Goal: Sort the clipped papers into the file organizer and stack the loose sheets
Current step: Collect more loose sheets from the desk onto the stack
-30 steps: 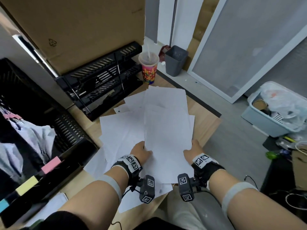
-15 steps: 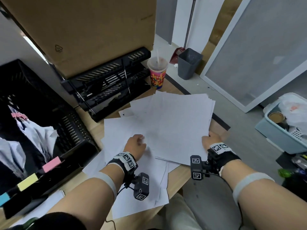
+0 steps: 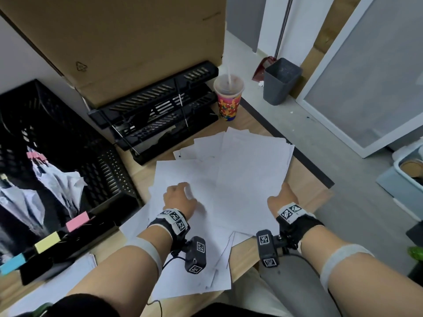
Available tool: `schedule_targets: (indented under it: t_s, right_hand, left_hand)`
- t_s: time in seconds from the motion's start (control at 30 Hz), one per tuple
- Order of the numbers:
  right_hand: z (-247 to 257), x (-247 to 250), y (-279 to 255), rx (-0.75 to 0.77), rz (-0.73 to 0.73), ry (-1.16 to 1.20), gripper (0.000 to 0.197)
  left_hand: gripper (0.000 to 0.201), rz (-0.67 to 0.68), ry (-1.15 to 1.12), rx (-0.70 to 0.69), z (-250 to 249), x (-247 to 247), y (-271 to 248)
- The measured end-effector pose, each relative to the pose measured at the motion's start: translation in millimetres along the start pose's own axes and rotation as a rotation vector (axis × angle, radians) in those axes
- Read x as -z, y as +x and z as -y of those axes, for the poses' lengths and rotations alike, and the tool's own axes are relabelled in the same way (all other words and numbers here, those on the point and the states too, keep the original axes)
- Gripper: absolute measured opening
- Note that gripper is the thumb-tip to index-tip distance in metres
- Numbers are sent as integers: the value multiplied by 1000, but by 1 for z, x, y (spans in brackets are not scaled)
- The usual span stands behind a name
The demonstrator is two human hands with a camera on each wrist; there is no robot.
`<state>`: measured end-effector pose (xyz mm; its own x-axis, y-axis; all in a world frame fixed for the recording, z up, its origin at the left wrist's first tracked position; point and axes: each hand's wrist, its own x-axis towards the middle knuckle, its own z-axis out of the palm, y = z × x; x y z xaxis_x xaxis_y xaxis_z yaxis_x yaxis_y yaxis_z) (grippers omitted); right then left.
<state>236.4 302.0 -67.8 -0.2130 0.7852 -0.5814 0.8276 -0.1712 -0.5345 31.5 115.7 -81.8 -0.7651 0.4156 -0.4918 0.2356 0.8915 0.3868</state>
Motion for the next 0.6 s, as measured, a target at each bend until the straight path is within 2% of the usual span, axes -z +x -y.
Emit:
schedule_targets:
  t_s: [0.1, 0.17, 0.27, 0.37, 0.43, 0.5, 0.6]
  right_hand:
    - [-6, -3, -15, 1, 5, -43, 45]
    - [-14, -11, -23, -33, 37, -30, 49]
    - [-26, -31, -33, -87, 180, -50, 48]
    - [-29, -55, -49, -142, 277, -133, 2]
    - [-25, -73, -57, -109, 239, -151, 11]
    - [-24, -88, -61, -55, 202, -149, 28]
    - [-21, -100, -71, -38, 228, -56, 39]
  left_hand:
    - [55, 38, 27, -9, 4, 5, 0]
    - [50, 44, 41, -11, 4, 5, 0]
    - [40, 59, 87, -7, 1, 5, -2]
    - [48, 81, 116, 30, -1, 5, -1]
    - [65, 95, 160, 49, 0, 4, 0]
    - [75, 108, 146, 39, 3, 4, 0]
    - [75, 162, 43, 3, 14, 6, 0]
